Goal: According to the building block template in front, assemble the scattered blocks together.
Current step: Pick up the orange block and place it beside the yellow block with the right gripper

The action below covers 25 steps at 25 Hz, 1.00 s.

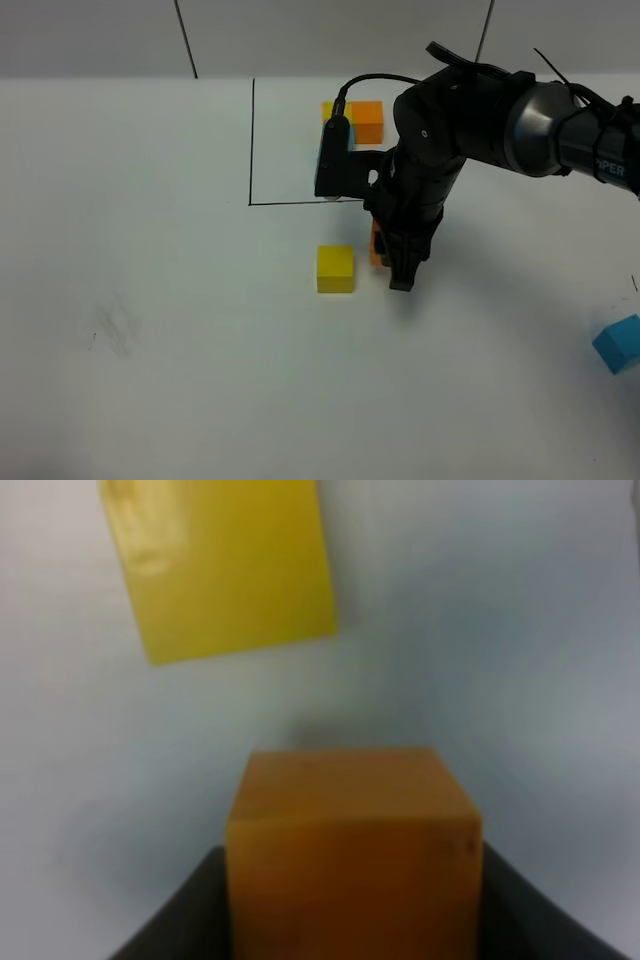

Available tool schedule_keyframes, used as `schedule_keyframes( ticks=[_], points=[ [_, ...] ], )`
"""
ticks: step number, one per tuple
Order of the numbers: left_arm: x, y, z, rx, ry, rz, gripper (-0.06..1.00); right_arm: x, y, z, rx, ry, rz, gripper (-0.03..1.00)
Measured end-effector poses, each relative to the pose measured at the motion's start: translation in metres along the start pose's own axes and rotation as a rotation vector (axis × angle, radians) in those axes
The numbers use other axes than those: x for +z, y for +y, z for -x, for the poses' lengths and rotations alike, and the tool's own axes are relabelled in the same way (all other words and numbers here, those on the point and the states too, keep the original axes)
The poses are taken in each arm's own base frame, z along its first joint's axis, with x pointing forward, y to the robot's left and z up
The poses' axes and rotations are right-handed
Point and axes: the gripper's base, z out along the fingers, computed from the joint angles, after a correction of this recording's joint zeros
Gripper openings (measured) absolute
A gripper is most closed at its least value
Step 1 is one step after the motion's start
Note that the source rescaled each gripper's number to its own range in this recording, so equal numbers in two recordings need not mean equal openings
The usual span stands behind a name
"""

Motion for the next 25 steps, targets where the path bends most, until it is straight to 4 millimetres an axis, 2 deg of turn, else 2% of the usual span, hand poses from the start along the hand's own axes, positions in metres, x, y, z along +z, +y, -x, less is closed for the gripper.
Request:
schedule_keyframes(
  ticks=[10,20,25],
  points=[
    [0.0,0.0,0.0,0.001,0.0,0.0,0.66,0.0,0.008,0.009,-0.092,-0.03,0.019,0.23],
    [0.0,0.0,0.0,0.001,0.0,0.0,0.66,0.0,0.008,0.01,-0.1,-0.035,0.018,0.23],
    [0.0,0.0,0.0,0.002,0.0,0.0,0.66,0.012,0.009,0.009,-0.109,-0.018,0.038,0.23]
  ],
)
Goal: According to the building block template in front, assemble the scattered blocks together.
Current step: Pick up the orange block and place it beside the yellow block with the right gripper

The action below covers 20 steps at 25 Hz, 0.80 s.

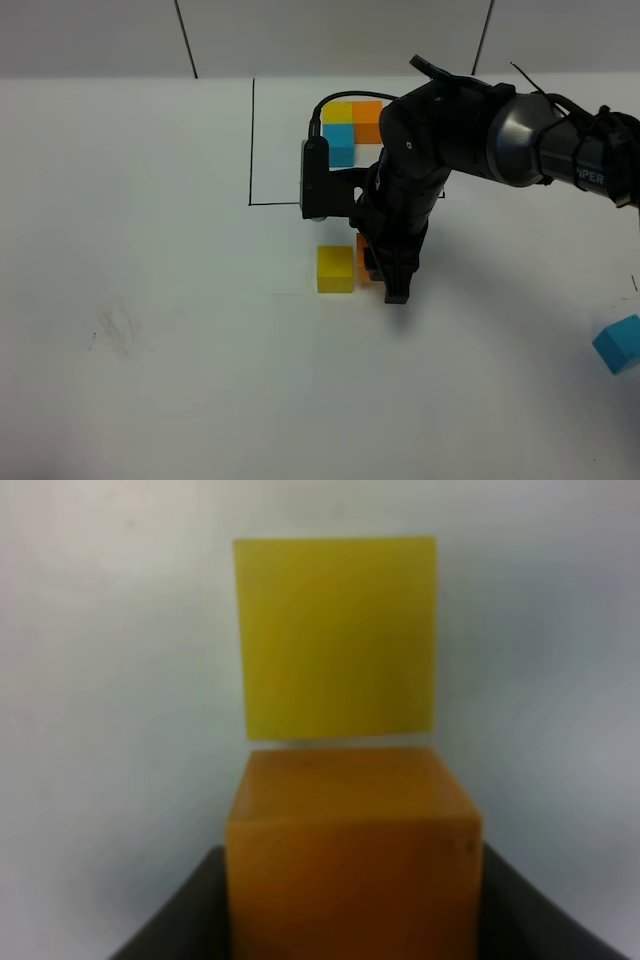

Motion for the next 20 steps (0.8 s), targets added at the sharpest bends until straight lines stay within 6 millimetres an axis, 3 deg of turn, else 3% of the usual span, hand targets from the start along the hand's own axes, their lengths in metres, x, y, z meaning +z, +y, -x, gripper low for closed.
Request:
schedule_keyframes(
  ticks=[20],
  points=[
    [0.0,0.0,0.0,0.0,0.0,0.0,0.66,0.032,-0.008,0.008,-0.028,0.008,0.036,0.22]
  ],
)
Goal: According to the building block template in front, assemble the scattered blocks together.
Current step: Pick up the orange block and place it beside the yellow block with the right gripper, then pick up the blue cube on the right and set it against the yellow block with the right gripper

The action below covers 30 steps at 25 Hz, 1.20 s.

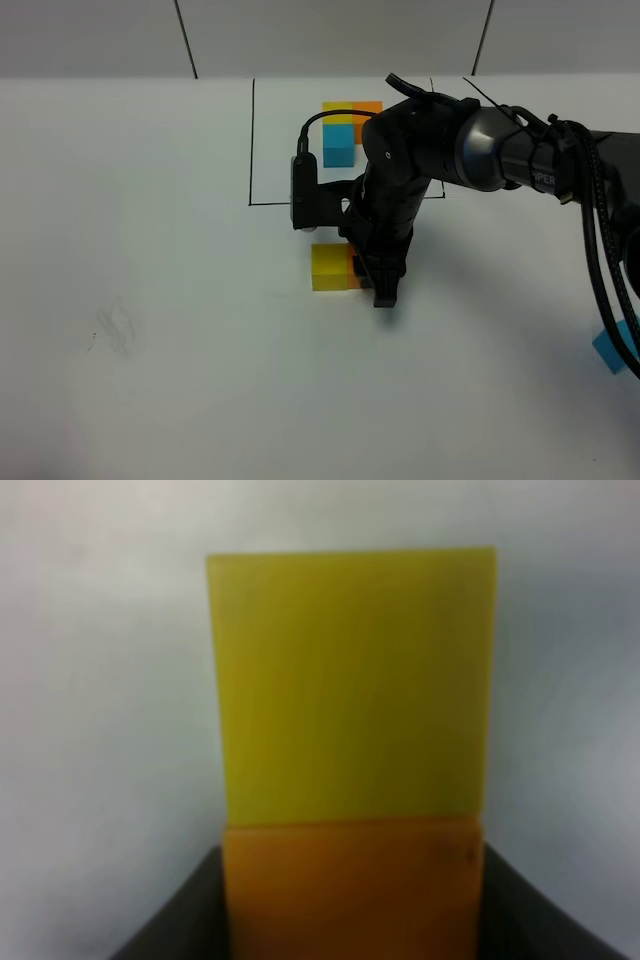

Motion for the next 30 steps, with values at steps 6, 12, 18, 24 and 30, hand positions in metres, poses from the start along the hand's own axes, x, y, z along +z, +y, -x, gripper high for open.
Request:
schedule_keyframes(
  ticks=[6,12,18,24,30],
  points=[
    [0.0,0.0,0.0,0.0,0.0,0.0,0.66,0.002,-0.002,0.002,-0.036,0.001,0.013,0.22],
    [0.0,0.0,0.0,0.0,0.0,0.0,0.66,0.001,-0.002,0.002,-0.043,0.003,0.019,0.22],
    [0.0,0.0,0.0,0.0,0.0,0.0,0.66,-0.028,-0.005,0.003,0.018,-0.006,-0.041,0.56],
    [0.0,0.0,0.0,0.0,0.0,0.0,0.66,-0.086,-0.003,-0.014,0.342,-0.078,-0.185,0.97],
    [0.0,0.0,0.0,-0.001,0.0,0.0,0.66,-0.123,0.024,-0.087,0.877,-0.118,-0.283,0.98]
  ],
)
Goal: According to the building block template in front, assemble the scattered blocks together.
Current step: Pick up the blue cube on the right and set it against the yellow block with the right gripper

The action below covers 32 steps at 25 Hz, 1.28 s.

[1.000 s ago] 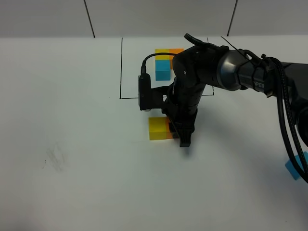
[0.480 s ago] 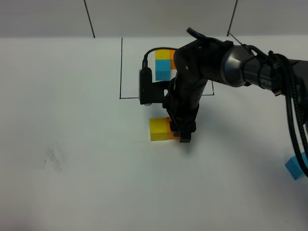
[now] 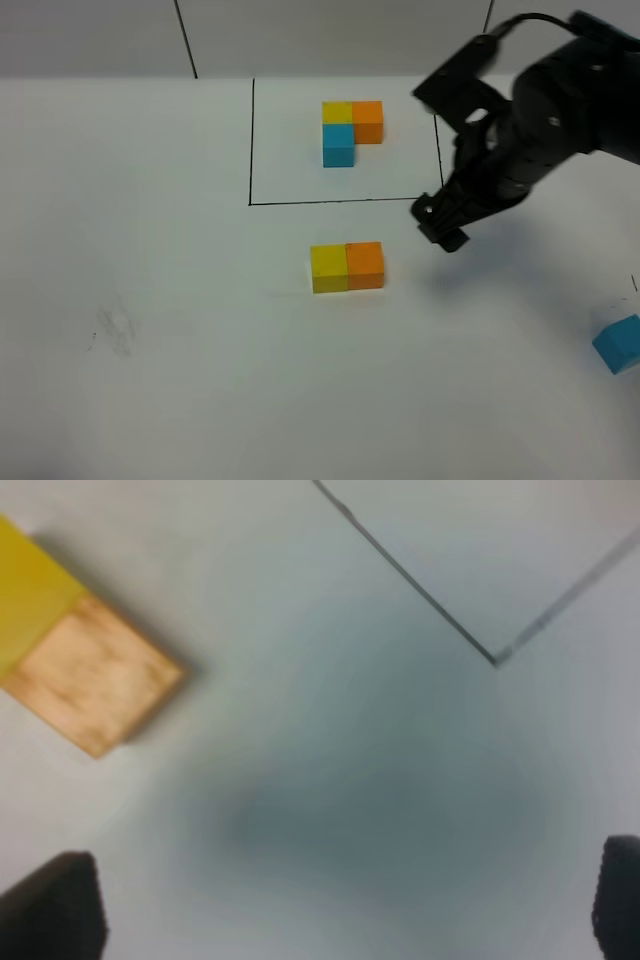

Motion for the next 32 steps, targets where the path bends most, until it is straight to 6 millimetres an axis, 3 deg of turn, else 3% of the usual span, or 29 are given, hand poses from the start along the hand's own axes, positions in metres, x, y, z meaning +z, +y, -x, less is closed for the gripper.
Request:
schedule_keyframes(
  ticks=[5,11,25,32],
  points=[
    [0.0,0.0,0.0,0.0,0.0,0.0,0.66,-0.016,-0.035,-0.054,0.198,0.054,-0.081,0.97],
    [0.0,0.0,0.0,0.0,0.0,0.0,0.66,-0.008,-0.055,-0.096,0.307,0.176,-0.103,0.96],
    [0.0,0.0,0.0,0.0,0.0,0.0,0.66,0.008,-0.05,-0.135,0.328,0.307,-0.089,0.95],
    [0.0,0.0,0.0,0.0,0.0,0.0,0.66,0.015,-0.054,-0.15,0.359,0.293,-0.097,0.93]
  ],
)
